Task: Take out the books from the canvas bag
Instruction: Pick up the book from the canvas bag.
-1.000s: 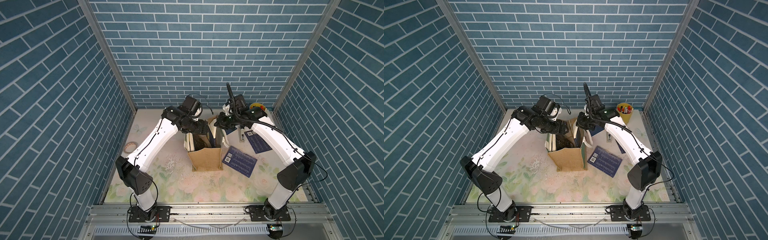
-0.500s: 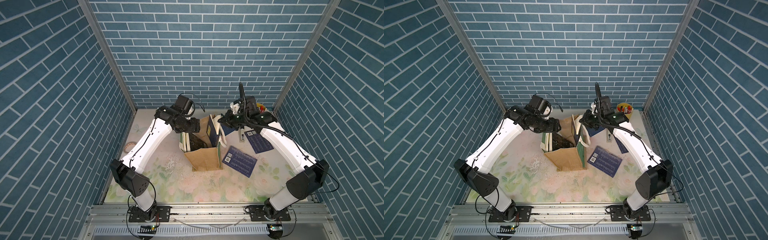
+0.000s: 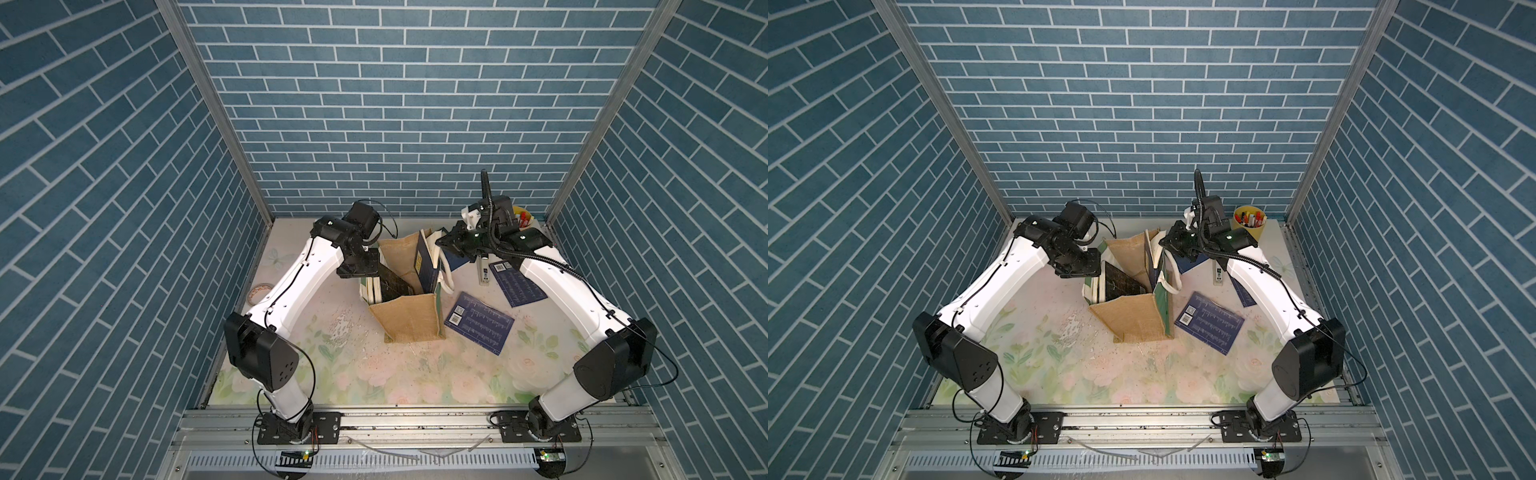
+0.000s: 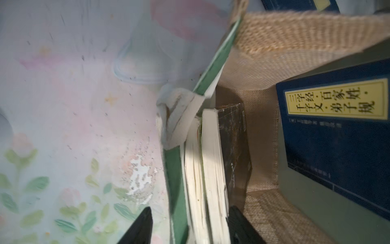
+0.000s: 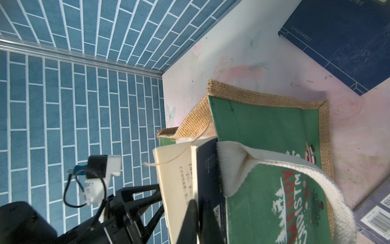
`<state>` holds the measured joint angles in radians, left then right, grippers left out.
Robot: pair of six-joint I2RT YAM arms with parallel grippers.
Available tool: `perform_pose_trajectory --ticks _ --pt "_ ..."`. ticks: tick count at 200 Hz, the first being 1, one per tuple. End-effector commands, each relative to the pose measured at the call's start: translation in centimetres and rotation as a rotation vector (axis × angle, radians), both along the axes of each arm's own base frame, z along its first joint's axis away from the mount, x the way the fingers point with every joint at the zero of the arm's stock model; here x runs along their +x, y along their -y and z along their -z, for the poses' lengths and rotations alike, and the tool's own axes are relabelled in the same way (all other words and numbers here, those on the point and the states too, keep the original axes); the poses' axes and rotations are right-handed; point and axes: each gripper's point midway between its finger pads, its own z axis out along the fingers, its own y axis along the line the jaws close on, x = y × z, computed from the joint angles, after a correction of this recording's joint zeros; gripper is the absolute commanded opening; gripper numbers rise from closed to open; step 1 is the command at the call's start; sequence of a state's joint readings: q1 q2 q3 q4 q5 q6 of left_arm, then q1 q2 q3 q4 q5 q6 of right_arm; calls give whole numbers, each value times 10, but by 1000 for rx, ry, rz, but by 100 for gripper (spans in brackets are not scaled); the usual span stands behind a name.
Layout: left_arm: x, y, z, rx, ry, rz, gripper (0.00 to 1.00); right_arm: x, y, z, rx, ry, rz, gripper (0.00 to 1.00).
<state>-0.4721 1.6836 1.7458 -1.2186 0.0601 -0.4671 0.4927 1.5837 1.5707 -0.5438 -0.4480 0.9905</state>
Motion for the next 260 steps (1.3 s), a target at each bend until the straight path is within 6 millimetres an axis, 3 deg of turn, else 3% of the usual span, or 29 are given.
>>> perform_pose_trajectory --ticks 1,43,62,90,113,147,177,205,231,260 --pt "0 11 13 -82 -44 -10 39 -2 2 -28 70 53 9 0" --pt "-1 19 15 -145 -53 -17 9 -2 5 -25 74 52 12 0" --pt "0 21 9 -161 -42 -9 10 -1 7 -25 78 51 12 0" --pt "-1 26 2 -198 -37 2 21 -1 8 -23 81 49 10 0" --pt "-3 29 1 -216 -40 9 0 0 9 -23 81 51 12 0" --pt "-2 29 0 -217 -42 9 0 2 9 -31 100 66 10 0" --pt "2 22 -6 -186 -37 -6 0 1 2 -61 174 116 -19 0" --pt "5 2 -8 -142 -47 -75 0 5 -2 -107 322 189 -14 0" --pt "4 -15 -11 -109 -51 -114 0 15 8 -150 479 273 35 0" --pt "-1 -32 -8 -88 -66 -132 0 30 24 -184 617 341 89 0"
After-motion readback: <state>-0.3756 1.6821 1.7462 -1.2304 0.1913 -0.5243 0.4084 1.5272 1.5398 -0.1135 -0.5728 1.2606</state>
